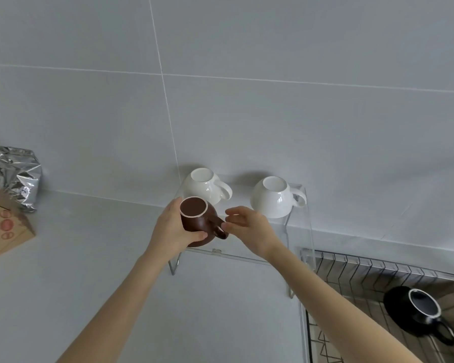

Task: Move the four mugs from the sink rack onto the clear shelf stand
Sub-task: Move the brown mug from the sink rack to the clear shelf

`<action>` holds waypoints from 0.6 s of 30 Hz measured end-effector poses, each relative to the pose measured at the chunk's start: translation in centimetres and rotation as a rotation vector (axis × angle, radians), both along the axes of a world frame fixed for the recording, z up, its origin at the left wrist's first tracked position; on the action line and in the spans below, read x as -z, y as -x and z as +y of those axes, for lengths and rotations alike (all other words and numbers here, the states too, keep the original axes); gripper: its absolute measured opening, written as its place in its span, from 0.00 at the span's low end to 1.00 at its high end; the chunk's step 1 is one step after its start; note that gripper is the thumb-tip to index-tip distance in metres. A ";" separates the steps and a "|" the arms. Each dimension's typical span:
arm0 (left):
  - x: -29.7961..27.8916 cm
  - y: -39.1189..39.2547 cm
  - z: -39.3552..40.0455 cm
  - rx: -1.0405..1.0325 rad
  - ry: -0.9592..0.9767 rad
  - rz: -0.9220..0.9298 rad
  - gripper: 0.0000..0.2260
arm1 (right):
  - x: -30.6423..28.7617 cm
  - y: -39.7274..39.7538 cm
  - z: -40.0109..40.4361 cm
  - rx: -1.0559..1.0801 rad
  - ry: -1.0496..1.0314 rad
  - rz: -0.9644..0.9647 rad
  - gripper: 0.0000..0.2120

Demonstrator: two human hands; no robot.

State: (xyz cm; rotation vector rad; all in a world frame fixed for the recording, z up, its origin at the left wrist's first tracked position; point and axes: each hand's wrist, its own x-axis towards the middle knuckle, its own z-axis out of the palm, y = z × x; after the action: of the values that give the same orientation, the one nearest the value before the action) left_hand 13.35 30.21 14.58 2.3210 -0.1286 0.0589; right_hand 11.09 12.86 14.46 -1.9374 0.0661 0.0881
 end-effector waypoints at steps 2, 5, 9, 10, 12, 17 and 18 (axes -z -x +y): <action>-0.4 0.2 -1.4 0.003 -0.121 -0.070 0.41 | -0.8 1.2 -2.2 0.021 0.009 -0.038 0.16; -1.8 2.0 -5.5 0.084 -0.157 -0.209 0.42 | -1.9 3.7 -7.0 0.132 -0.002 -0.129 0.13; -3.0 5.7 -13.5 0.332 0.035 -0.380 0.31 | -1.8 8.1 -15.4 0.332 0.058 -0.158 0.11; -2.7 6.6 -15.4 0.386 0.079 -0.388 0.29 | -1.5 9.3 -17.3 0.378 0.068 -0.148 0.11; -1.8 8.5 -19.4 0.481 0.146 -0.337 0.26 | -0.5 12.0 -21.1 0.463 0.086 -0.111 0.11; 2.4 11.5 -27.7 0.737 0.054 0.045 0.35 | 2.5 17.1 -28.4 0.661 0.205 0.004 0.11; 3.5 11.8 -29.1 0.781 -0.014 0.159 0.38 | 3.5 17.8 -29.6 0.691 0.221 0.033 0.11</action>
State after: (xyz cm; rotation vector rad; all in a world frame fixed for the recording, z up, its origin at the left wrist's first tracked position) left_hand 1.54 1.09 11.07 2.1262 -0.9341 -0.5141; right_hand -6.71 -16.71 10.96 -2.0286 0.7846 -0.3602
